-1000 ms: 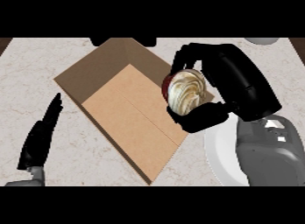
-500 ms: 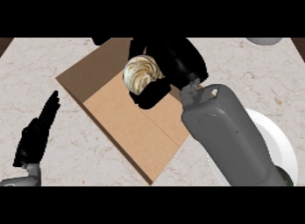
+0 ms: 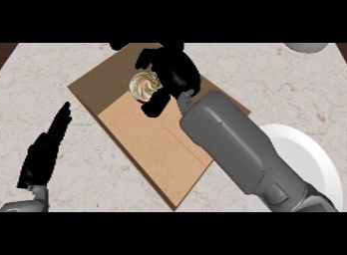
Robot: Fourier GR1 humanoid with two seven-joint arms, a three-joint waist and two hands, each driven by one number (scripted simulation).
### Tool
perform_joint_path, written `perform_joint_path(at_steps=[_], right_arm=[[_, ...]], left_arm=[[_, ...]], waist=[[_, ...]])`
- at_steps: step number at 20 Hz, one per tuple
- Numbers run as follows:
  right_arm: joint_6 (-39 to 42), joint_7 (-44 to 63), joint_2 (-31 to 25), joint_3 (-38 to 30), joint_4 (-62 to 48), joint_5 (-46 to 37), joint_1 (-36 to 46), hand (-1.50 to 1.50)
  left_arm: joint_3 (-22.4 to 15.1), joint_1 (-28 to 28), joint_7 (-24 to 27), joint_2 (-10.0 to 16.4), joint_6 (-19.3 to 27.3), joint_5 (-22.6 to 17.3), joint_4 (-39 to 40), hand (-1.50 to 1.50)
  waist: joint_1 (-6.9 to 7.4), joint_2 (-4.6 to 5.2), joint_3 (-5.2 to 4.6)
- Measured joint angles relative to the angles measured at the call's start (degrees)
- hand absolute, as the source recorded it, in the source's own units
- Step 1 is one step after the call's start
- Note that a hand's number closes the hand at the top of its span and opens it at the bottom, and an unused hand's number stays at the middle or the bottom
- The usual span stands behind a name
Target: Pick the cupcake from the plate and place it in the cardboard box
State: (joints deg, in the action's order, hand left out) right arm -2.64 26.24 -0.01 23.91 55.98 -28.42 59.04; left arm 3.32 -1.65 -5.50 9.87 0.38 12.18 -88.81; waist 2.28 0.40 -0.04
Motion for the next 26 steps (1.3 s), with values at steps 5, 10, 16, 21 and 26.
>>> perform_joint_path(at_steps=[5, 10, 16, 21, 26], right_arm=[[-7.1, -3.4, 0.0, 3.8, -8.7, 7.1, 3.5, -1.50], [-16.0, -7.6, 0.0, 4.2, -9.0, 13.6, 2.0, -1.50], [-24.2, -13.3, 0.0, -3.0, -8.1, 20.8, 1.7, -1.50], [-24.1, -19.4, -2.4, -12.0, -7.7, 27.1, 0.8, -1.50], [-22.9, -22.1, -8.0, -18.5, -6.6, 30.3, -2.3, -1.50]], left_arm=[[-0.7, 0.0, -1.3, -0.8, 0.4, 0.7, -1.6, 0.00], [0.1, -0.4, -0.9, -0.2, -0.2, 0.1, -0.8, 0.00], [0.3, 0.2, -0.5, -0.7, 0.4, 0.3, -0.6, 0.00], [0.3, 0.7, -0.5, -1.0, 0.7, 0.5, -0.8, 0.00], [0.4, 2.2, -0.4, -1.0, 0.7, 0.6, -1.8, 0.00]], waist=[[0.48, 0.09, 0.00], [0.37, 0.13, 0.02], [-0.22, 0.07, 0.06], [-1.07, -0.03, 0.07], [-1.76, -0.26, 0.06]])
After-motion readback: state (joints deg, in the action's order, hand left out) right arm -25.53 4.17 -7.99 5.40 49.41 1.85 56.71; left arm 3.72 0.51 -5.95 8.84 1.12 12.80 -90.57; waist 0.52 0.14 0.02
